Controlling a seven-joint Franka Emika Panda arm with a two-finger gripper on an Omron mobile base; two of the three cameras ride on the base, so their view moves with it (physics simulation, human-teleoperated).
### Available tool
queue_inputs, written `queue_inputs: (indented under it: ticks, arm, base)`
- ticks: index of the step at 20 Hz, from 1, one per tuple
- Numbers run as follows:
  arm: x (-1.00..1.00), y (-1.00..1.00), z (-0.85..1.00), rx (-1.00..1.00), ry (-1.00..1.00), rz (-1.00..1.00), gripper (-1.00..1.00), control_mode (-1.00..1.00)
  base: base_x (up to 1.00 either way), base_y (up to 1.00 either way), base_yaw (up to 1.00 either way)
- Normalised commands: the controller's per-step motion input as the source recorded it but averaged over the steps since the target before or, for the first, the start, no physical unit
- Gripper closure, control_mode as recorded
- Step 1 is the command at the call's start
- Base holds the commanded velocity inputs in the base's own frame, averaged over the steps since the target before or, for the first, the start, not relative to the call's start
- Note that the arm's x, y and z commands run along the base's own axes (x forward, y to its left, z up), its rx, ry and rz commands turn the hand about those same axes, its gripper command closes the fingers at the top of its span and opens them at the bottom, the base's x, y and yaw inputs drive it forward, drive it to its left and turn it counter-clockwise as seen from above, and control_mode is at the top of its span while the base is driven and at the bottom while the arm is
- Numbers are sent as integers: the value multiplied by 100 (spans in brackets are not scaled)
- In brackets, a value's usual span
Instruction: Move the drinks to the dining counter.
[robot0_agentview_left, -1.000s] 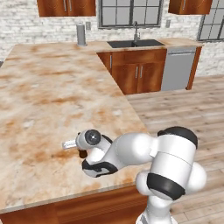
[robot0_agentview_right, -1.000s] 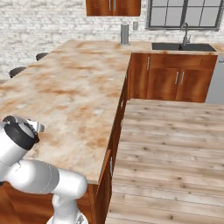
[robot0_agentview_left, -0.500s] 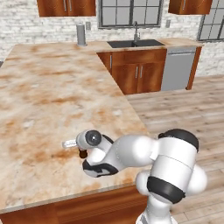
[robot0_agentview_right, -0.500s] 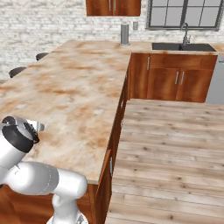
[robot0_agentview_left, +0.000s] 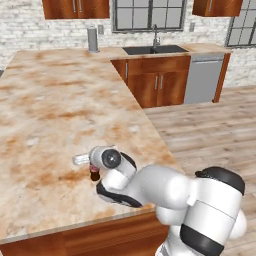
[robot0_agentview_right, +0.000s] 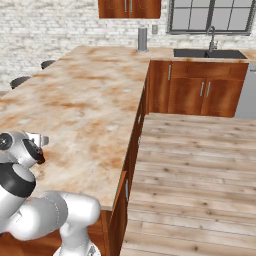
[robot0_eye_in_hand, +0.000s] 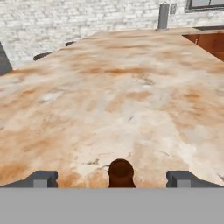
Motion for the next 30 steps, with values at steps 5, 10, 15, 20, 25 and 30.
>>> queue_inputs:
  ticks: [5,10,15,20,25,30]
  arm:
    - [-17,-36,69,6,-7,0,-100,-100]
    - [-33,-59,73,8,4,-1,-100,-100]
    - [-36,-33,77,2,47,0,-100,-100]
    - [-17,-21,92,0,52,-2,-100,-100]
    - [-20,-8,16,0,31,0,-100,-100]
    - [-64,-10,-1,0,-13,0,-100,-100]
  base:
    - [0,0,0]
    - [0,0,0]
    - [0,0,0]
    - [0,0,0]
    - [0,0,0]
    - [0,0,0]
